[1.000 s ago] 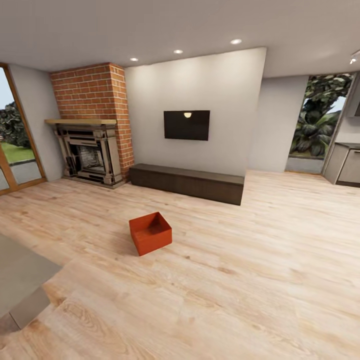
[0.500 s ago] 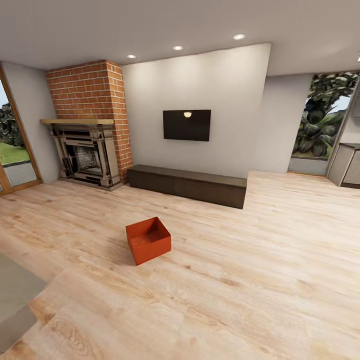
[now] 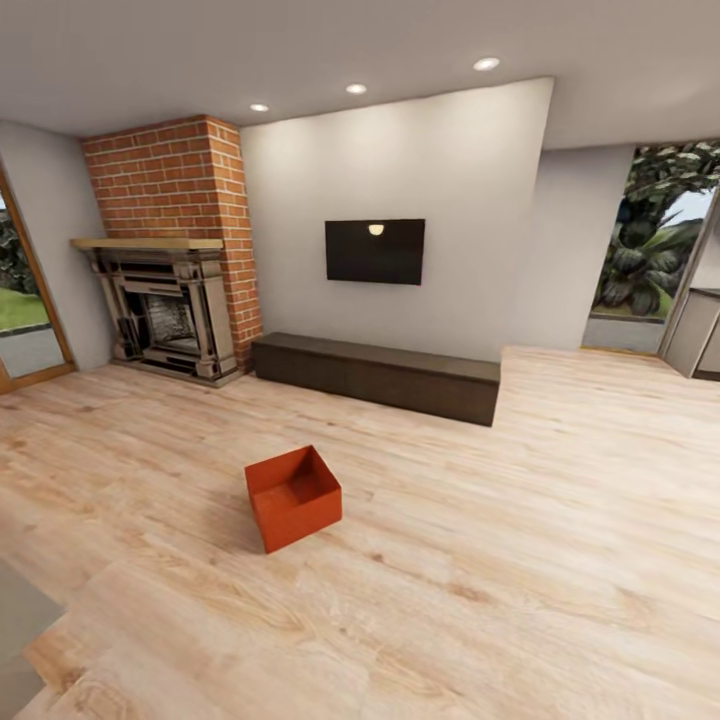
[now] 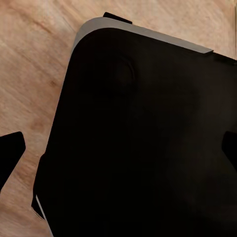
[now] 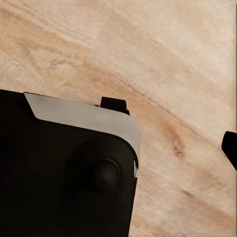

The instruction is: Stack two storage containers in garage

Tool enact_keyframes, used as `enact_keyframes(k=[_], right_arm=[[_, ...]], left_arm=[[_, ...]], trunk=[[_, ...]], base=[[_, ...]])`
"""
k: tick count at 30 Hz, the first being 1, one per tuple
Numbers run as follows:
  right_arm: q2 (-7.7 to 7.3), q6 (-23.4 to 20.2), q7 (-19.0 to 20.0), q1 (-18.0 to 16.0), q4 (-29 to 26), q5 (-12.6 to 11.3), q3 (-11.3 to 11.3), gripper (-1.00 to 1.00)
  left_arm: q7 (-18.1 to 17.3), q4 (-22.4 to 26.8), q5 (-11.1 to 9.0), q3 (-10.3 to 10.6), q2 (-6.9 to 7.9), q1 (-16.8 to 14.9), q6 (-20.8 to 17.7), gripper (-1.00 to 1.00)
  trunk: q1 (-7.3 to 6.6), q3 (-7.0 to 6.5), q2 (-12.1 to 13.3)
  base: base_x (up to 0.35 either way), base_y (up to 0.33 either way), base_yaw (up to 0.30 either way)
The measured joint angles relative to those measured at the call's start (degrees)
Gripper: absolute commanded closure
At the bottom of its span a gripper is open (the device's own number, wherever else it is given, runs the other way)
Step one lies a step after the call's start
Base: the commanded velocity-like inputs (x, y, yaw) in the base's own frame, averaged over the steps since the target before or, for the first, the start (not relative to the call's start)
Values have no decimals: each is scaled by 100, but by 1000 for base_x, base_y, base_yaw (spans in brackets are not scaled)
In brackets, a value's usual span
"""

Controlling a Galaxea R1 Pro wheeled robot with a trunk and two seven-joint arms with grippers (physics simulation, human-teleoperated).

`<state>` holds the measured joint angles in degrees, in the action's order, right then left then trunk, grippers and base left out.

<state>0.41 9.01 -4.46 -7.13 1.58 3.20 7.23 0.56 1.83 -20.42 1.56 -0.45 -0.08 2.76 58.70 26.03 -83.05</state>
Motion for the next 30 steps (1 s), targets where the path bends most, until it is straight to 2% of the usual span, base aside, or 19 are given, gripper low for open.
enact_keyframes(k=[6, 23, 30], right_arm=[[-1, -1, -7, 0, 0, 10, 2, -100], [10, 7, -12, 0, 0, 12, 7, -100], [-11, 23, -11, 0, 0, 28, 10, -100]], left_arm=[[0, 0, 1, 1, -7, 0, 3, -100], [0, 0, 2, 1, -6, 0, 14, -100], [0, 0, 1, -5, 1, 0, 16, -100]], trunk=[[0, 0, 0], [0, 0, 0], [1, 0, 0]], base=[[315, -51, 0], [281, -163, 4], [278, -167, 205]])
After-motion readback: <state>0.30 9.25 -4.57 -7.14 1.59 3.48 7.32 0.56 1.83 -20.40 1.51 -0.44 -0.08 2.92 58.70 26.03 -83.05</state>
